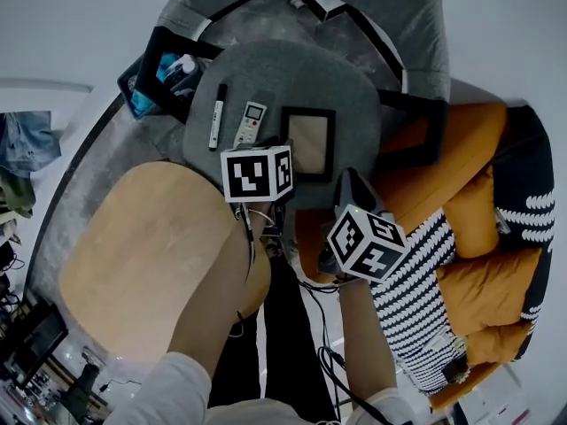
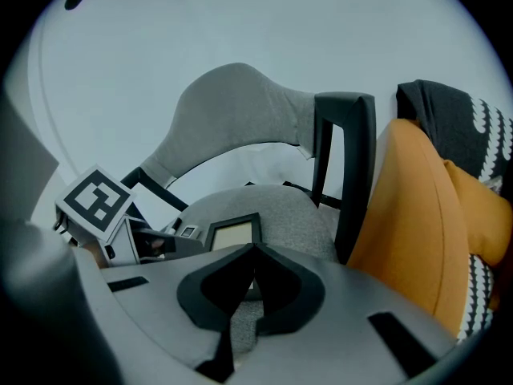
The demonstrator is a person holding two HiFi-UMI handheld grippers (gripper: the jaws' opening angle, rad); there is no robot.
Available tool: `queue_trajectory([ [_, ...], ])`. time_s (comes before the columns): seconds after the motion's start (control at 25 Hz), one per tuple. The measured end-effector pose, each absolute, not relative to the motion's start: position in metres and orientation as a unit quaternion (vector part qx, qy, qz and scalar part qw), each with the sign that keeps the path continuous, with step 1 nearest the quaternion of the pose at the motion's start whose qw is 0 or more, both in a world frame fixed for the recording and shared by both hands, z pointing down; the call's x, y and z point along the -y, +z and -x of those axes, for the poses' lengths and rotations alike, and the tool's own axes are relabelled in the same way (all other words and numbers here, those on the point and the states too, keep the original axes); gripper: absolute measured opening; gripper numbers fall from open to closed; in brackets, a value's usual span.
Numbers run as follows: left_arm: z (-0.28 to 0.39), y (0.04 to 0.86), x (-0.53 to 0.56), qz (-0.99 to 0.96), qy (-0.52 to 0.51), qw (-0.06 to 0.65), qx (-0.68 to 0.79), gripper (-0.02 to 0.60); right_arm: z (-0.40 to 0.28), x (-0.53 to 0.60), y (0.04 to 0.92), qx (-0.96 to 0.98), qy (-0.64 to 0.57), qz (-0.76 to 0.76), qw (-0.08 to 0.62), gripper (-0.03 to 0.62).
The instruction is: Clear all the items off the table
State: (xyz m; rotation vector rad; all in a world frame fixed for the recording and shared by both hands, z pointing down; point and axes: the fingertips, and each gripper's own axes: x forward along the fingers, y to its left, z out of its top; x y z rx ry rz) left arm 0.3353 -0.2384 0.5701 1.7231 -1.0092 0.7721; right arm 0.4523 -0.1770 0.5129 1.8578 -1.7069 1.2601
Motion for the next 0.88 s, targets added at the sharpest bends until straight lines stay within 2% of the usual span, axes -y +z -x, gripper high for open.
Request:
queue_trajectory([
  [0.2, -0.317, 0.536, 0.227, -0.701, 0.283, 0.494, 0.429, 0.081, -0.445, 0.174, 0.504, 0.594, 0.451, -0.647, 0.159, 0.025],
  [0.52, -0.255, 0.448, 0.183, -0.680, 0.233, 0.508, 0.474, 0.078, -0.409, 0.168, 0.439, 0.619, 0.439, -0.627, 0.177, 0.025],
  [0.64, -0.234, 0.421, 0.165, -0.680, 0.225, 0.503, 0.484, 0.015, -0.386, 0.163, 0.411, 0.635, 0.431, -0.614, 0.183, 0.025],
  [0.88, -0.186, 0.366, 0.108, -0.683, 0.187, 0.509, 0.490, 0.008, -0.337, 0.138, 0.361, 0.666, 0.412, -0.587, 0.205, 0.025],
])
